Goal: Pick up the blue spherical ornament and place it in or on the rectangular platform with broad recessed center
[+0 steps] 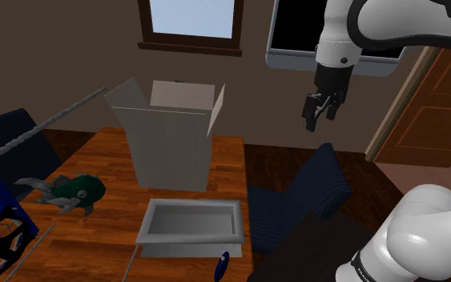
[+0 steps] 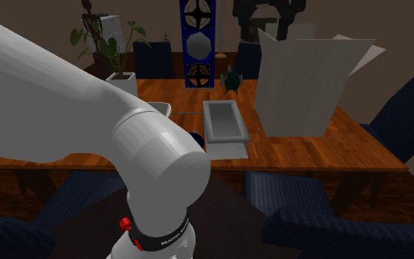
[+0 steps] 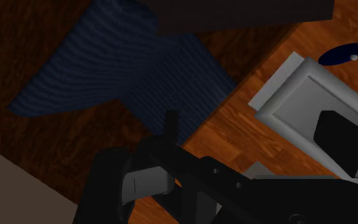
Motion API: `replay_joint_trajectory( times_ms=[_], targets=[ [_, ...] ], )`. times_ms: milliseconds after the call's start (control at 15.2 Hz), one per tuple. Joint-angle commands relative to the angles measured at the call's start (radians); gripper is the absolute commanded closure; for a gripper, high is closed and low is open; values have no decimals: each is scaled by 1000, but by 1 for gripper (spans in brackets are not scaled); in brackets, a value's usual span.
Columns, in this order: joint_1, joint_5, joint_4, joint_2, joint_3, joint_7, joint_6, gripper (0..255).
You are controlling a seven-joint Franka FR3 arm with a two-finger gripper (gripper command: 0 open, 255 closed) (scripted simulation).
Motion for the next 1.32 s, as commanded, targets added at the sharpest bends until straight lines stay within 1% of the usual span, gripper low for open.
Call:
replay_joint_trajectory(
  times_ms=[0,396,726,990,1254],
  targets=[
    [0,0,0,0,0,0,0,0],
    [-5,102,-210,-95,94,208,119,0],
    [4,206,-351,-133,195,383,234,0],
    [19,298,-438,-124,289,524,345,0],
    [32,394,-499,-70,398,666,477,0]
  ],
)
